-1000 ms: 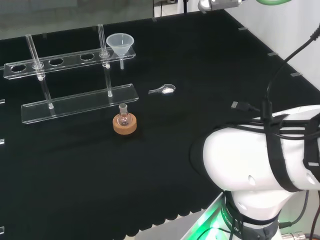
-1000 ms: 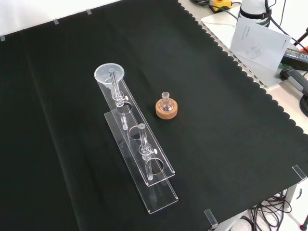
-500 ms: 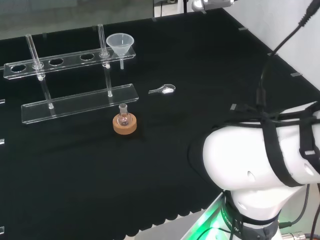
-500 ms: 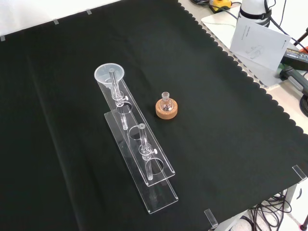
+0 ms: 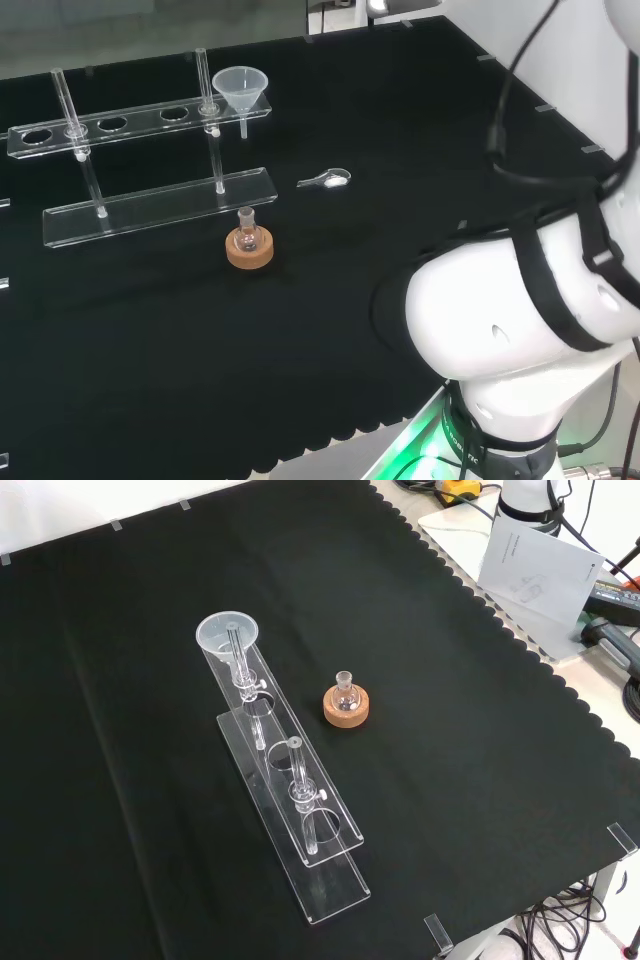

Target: Pick up the funnel from the transparent funnel stand.

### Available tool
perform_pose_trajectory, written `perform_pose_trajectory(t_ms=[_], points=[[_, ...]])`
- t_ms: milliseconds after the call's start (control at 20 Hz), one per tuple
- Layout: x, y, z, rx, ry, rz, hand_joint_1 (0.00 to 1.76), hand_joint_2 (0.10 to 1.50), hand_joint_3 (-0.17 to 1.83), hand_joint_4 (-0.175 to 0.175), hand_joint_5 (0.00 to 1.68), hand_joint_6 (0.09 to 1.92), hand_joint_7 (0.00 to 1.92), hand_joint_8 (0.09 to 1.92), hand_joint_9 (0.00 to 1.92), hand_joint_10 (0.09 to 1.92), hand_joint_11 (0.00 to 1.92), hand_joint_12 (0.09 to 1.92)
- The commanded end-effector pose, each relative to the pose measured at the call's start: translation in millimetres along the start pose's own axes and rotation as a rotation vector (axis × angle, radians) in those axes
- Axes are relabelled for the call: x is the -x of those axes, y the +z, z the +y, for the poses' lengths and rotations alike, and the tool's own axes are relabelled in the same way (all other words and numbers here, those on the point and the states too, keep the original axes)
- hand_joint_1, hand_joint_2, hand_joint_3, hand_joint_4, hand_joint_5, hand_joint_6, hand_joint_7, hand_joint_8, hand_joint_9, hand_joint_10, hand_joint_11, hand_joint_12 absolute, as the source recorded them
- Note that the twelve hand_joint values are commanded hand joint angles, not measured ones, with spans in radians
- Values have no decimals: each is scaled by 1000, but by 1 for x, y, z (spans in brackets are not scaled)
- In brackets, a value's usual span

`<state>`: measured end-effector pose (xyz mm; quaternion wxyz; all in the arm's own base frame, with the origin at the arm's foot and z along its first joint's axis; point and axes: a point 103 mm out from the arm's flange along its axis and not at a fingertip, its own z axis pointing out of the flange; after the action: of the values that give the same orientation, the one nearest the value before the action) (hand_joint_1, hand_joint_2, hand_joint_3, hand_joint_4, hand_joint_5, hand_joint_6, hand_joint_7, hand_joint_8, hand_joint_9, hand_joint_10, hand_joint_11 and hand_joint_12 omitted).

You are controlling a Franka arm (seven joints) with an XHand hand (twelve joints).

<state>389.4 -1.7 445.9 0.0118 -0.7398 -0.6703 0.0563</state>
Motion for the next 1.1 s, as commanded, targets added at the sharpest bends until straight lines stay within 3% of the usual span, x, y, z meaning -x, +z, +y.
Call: perform_pose_trajectory(t_ms=[50,650,1100], points=[[-9,26,83,-48,-65,-6,272,1023,334,32,129,87,96,388,199,640,31,1388],[-31,70,134,-138,-148,4,326,957,315,31,127,87,74,473,209,666,82,1415],[-59,96,161,-246,-183,-41,382,864,285,34,114,87,47,542,223,708,188,1441]])
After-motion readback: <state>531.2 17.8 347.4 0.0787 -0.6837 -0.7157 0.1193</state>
